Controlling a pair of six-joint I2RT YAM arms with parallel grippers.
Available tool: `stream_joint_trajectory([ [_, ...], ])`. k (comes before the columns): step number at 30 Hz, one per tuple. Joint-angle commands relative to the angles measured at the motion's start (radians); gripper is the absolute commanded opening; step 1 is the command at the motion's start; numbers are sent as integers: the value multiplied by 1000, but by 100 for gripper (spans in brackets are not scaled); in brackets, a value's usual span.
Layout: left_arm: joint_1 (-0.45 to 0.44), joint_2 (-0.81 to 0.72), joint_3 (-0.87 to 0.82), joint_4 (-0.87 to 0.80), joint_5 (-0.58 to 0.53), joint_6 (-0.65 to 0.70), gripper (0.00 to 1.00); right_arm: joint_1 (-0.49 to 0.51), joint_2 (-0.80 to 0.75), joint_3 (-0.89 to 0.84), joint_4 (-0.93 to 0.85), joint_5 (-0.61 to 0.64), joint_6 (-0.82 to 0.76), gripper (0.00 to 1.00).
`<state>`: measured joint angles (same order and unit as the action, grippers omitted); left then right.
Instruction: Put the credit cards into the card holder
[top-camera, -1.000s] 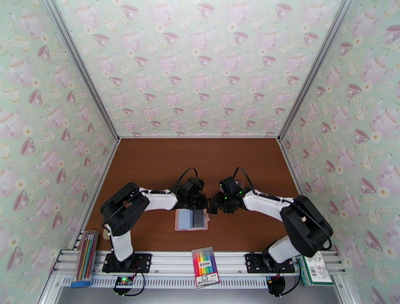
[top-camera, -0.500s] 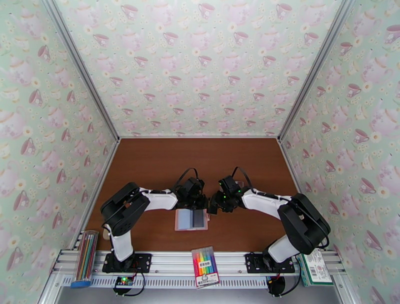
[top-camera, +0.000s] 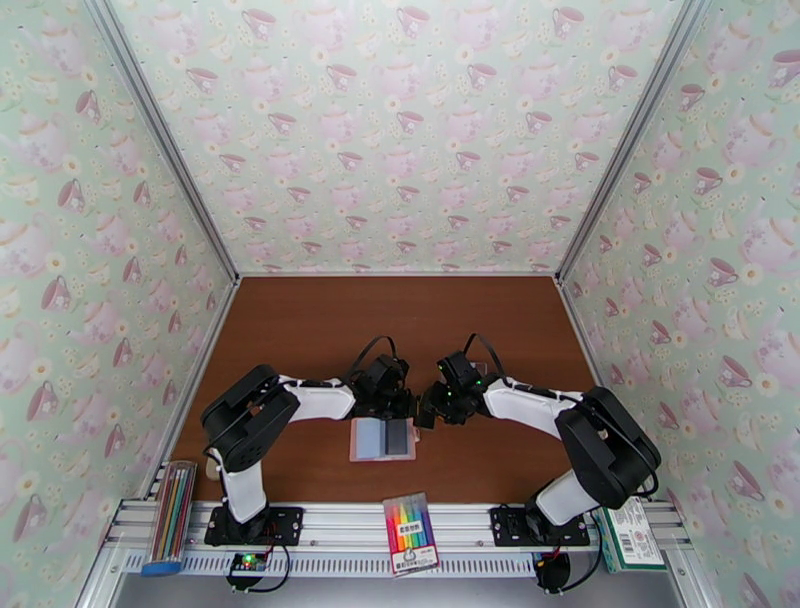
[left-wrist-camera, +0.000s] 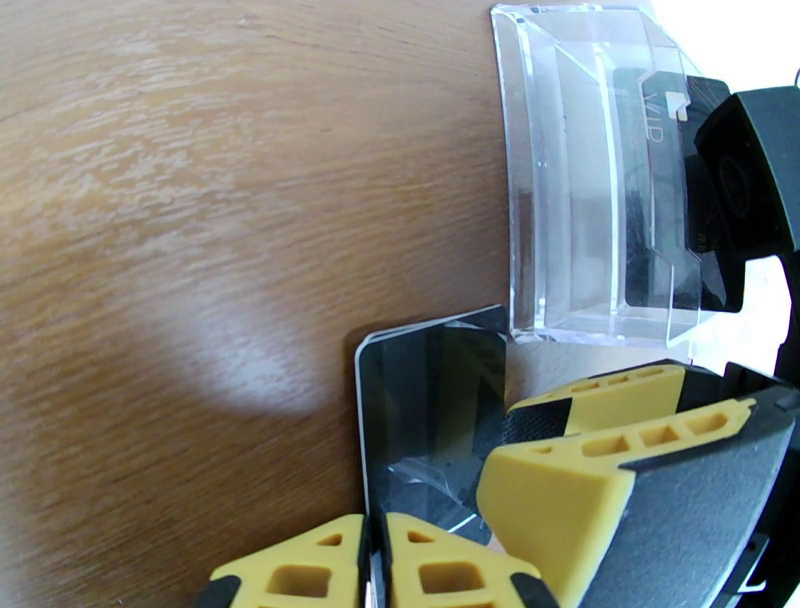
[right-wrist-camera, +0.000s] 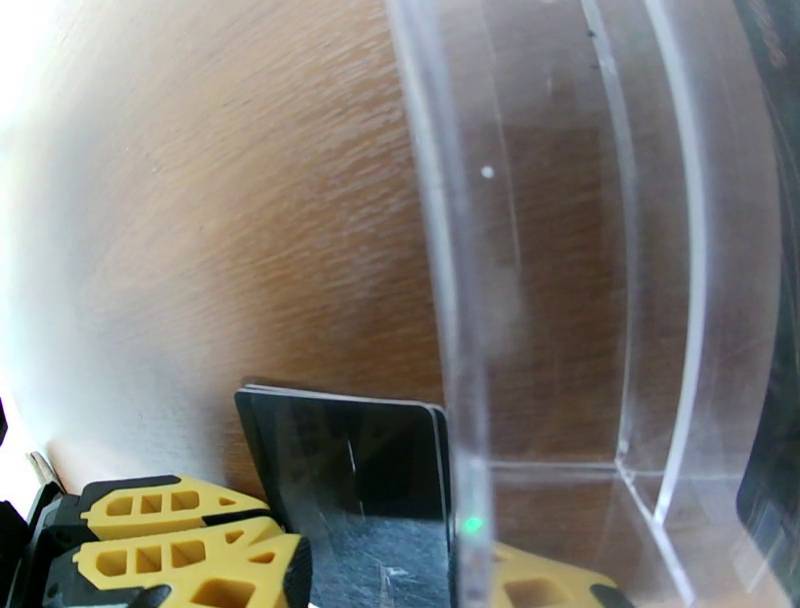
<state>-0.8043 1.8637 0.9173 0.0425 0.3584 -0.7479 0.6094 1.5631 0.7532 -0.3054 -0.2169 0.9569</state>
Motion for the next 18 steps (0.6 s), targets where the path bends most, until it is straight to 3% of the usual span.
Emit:
stream_joint_trajectory([
  [1, -10, 25, 13, -17, 19, 21, 14, 22, -29, 31, 47, -55, -2, 42],
  [18, -11, 23, 11, -16, 19, 19, 14, 22, -78, 22, 46, -59, 3, 42],
])
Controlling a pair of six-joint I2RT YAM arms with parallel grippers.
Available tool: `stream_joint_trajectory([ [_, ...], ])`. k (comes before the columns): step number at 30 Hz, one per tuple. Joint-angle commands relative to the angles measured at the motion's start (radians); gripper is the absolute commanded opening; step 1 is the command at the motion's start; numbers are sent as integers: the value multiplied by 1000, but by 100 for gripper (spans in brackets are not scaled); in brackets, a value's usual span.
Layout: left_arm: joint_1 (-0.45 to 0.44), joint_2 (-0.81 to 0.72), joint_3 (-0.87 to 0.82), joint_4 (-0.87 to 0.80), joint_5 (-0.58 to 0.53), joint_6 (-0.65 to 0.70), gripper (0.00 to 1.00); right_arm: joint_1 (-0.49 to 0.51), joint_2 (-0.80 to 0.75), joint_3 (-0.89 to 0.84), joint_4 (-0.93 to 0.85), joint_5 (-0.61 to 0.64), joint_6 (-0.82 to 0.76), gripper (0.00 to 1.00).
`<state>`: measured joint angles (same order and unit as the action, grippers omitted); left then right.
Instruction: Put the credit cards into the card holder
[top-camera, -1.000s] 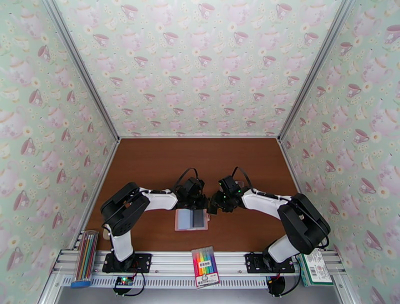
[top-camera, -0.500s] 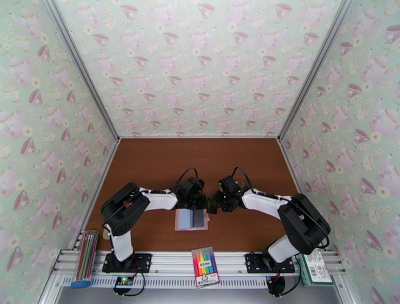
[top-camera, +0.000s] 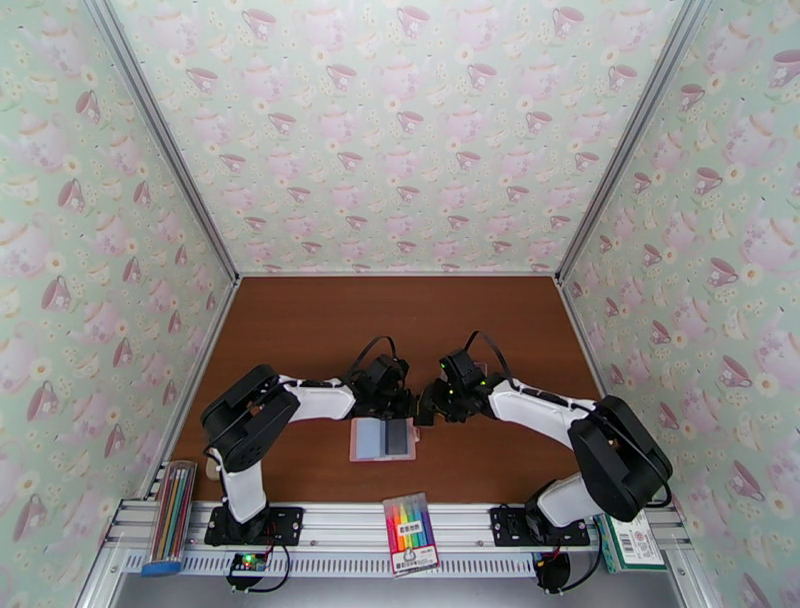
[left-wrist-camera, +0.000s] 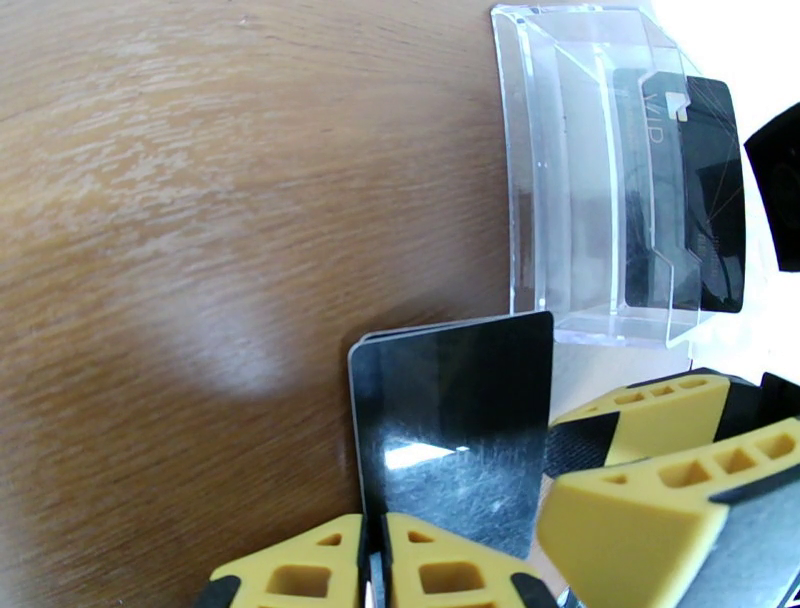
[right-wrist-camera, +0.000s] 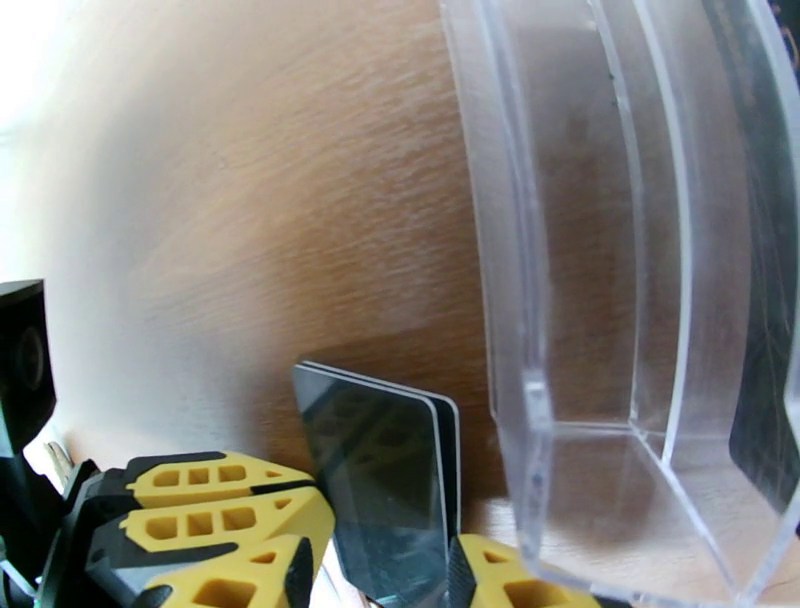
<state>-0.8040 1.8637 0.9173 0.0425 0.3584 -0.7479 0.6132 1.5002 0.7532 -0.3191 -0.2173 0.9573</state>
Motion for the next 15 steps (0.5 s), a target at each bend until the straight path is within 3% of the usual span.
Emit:
stream_joint_trajectory([
  [1, -12, 24, 12, -16, 19, 19, 14, 18, -13, 20, 62, -59, 4, 42],
  [15, -11, 24, 12, -16, 20, 21, 14, 19, -28, 11, 97, -93, 6, 40],
])
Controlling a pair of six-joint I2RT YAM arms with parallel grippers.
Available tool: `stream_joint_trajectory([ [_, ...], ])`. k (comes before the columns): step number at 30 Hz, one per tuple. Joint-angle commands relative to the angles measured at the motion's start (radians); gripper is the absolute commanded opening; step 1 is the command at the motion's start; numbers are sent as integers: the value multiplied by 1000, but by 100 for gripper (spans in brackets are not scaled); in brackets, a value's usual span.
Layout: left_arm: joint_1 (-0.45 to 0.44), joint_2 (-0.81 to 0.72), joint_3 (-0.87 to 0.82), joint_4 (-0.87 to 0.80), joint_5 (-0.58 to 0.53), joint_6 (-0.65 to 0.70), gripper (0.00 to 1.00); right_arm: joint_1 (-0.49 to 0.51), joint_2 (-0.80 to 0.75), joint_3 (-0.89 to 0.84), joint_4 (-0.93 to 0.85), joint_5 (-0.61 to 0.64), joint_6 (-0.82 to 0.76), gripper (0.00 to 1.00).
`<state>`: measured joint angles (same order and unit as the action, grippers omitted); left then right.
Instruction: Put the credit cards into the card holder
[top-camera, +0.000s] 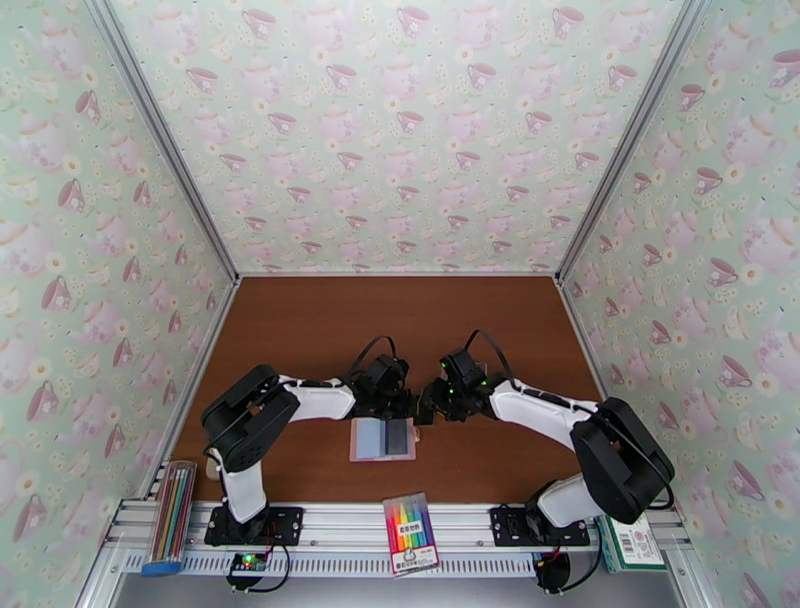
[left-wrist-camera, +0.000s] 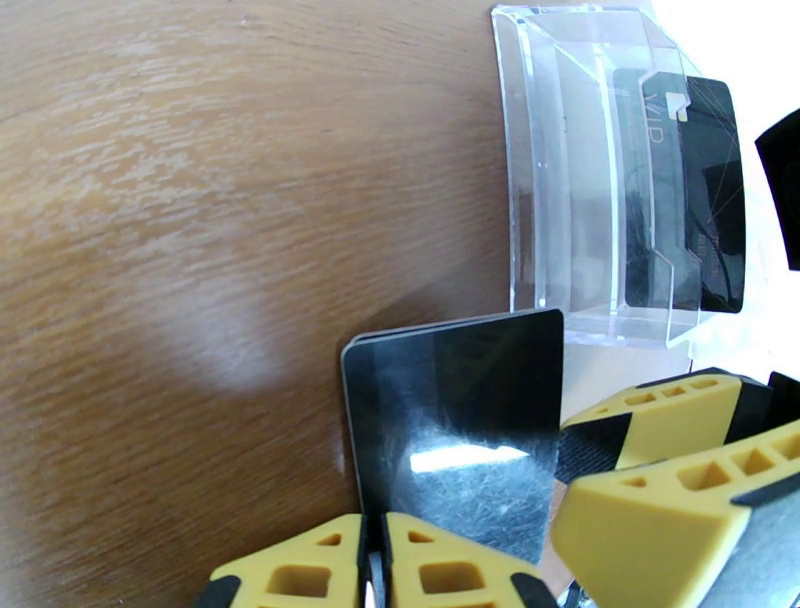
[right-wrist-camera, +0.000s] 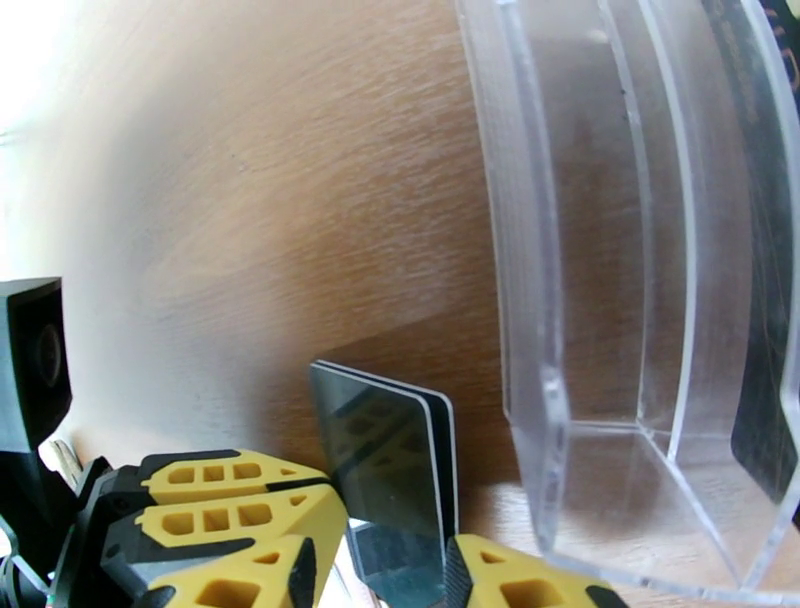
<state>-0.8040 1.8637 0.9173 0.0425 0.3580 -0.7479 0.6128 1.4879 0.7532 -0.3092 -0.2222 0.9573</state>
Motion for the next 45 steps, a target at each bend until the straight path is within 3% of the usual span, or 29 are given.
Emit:
stream_joint_trajectory([
  [1, -12, 24, 12, -16, 20, 19, 14, 18, -15, 9, 90, -93, 7, 40],
  [11, -11, 30, 14, -20, 21, 21, 14, 19, -1, -11, 137, -137, 13, 38],
  [25, -12, 28, 13, -21, 20, 22, 14, 19, 46, 3, 79, -87, -29, 37],
  [34, -11, 25, 11, -20, 18, 21, 14, 18, 82, 9, 59, -68, -58, 22],
  [45, -12, 22, 6, -16, 16, 20, 14, 19, 91, 8, 2, -1, -89, 23],
])
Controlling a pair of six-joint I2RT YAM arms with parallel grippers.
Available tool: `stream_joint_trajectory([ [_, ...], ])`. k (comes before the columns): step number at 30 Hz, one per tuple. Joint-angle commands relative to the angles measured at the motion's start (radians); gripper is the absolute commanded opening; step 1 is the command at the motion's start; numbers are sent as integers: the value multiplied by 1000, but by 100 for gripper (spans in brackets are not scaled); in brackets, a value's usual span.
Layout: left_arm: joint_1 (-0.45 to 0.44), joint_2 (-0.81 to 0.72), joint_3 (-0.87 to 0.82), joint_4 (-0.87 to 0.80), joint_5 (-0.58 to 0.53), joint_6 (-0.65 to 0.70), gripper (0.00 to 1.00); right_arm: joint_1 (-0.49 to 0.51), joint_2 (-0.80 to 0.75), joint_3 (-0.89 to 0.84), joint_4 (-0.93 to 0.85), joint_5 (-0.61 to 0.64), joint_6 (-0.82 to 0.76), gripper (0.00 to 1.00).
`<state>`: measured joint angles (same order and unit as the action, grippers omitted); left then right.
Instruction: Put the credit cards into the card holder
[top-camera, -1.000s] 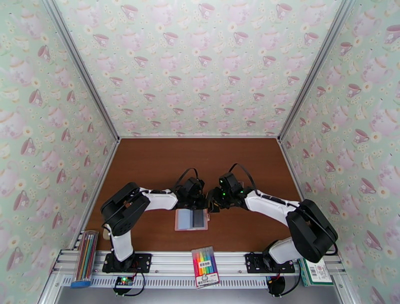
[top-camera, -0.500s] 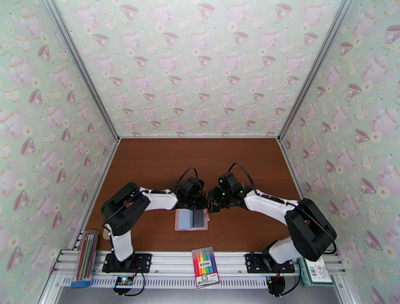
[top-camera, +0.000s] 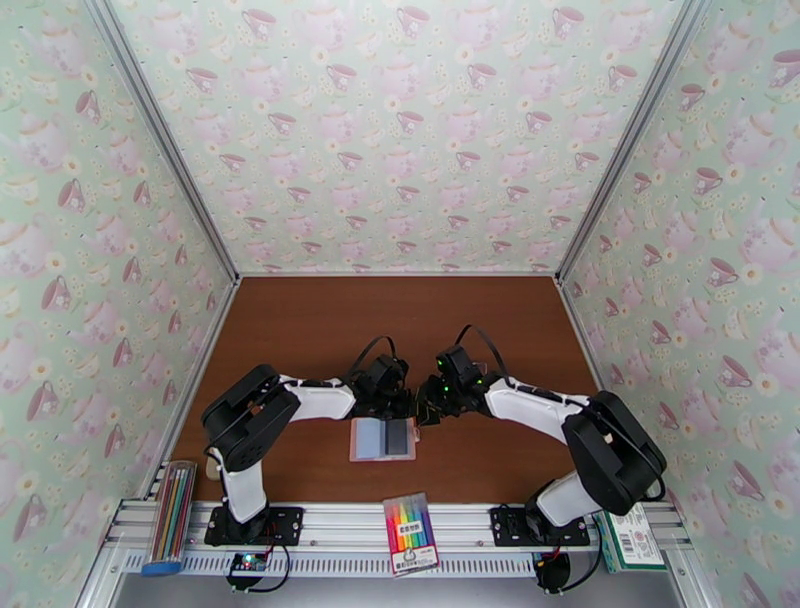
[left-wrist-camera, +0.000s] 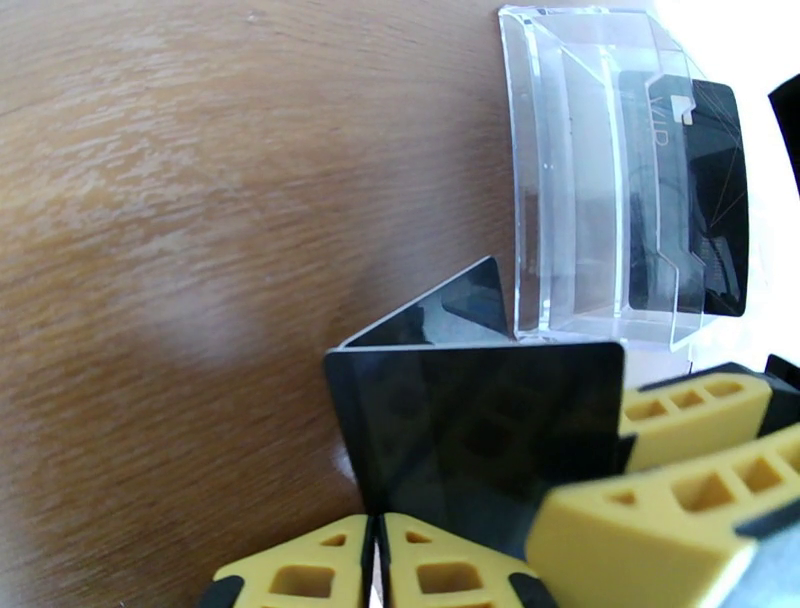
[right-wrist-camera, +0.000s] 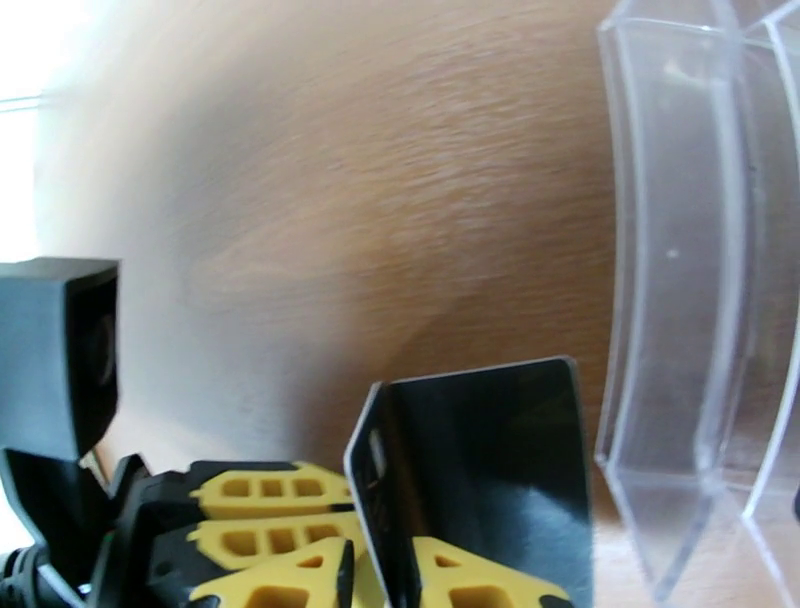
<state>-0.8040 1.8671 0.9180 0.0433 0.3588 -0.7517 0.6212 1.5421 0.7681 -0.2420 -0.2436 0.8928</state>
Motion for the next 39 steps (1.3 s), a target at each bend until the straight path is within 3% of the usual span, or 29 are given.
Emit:
stream_joint_trajectory([
  [1, -11, 18, 4, -17, 16, 24, 14, 10, 38, -7, -61, 16, -27, 22],
  [7, -11, -3, -1, -23, 12, 24, 14, 10, 29, 18, -74, 16, -68, 7],
  [12, -2, -95, -15, -68, -4, 35, 17, 10, -73, 62, -142, 40, -178, 0],
  [17, 35, -305, -37, -164, -31, 58, 22, 11, -285, 61, -154, 102, -345, 0],
  [24, 63, -545, -84, -243, -8, 94, 25, 11, -521, -5, -86, 10, -512, 0],
  [33, 91, -774, -215, -128, 171, -32, 33, 14, -656, -113, 122, -199, -637, 0],
  [39, 112, -877, -216, -174, 203, -169, 44, 77, -750, -143, 200, -188, -952, 0],
])
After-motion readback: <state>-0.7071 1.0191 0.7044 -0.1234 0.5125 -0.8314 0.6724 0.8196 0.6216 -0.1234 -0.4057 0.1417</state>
